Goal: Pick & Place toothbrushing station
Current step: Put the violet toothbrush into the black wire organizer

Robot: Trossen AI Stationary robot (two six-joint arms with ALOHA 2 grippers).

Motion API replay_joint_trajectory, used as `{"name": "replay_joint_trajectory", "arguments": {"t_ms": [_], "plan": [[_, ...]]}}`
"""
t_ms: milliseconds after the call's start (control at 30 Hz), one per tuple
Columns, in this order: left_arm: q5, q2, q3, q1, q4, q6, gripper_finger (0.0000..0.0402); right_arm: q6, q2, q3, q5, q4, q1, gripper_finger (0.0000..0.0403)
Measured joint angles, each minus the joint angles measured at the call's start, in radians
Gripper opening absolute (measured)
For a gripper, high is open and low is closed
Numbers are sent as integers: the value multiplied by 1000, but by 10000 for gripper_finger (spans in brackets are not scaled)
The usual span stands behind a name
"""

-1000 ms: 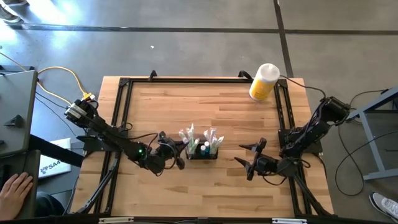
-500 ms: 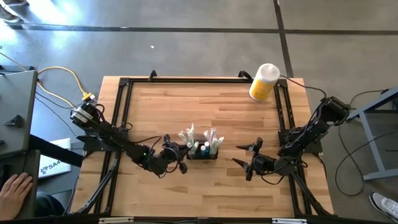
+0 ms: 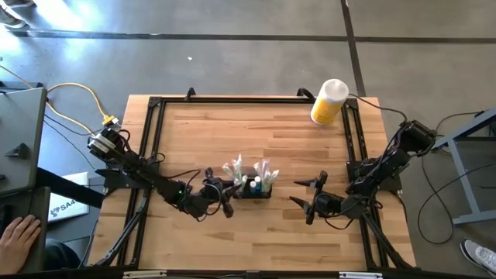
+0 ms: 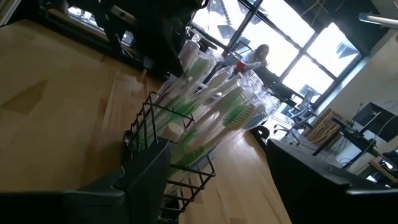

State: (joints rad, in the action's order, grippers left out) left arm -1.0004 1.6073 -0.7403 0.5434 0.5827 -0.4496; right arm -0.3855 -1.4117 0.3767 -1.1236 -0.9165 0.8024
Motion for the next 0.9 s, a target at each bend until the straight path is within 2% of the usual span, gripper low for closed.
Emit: {"name": "replay_joint_trajectory", "arguments": {"t_ms": [200,333,467,633,900], "plan": [[-3,0,0,0,6,0,126,0,0,0,-3,18,0,259],[-3,0,0,0,22,1,154,-1,0,0,-3,20,0,259],[3,0,-1,0,25,-2,160,-2,0,0,-3,21,0,259],[79,-16,-1,0,24,-11,161,-7,0,0,-11,17,0,259],[101,-73,-1,0,23,-27,161,-8,0,0,-1,16,0,259]]}}
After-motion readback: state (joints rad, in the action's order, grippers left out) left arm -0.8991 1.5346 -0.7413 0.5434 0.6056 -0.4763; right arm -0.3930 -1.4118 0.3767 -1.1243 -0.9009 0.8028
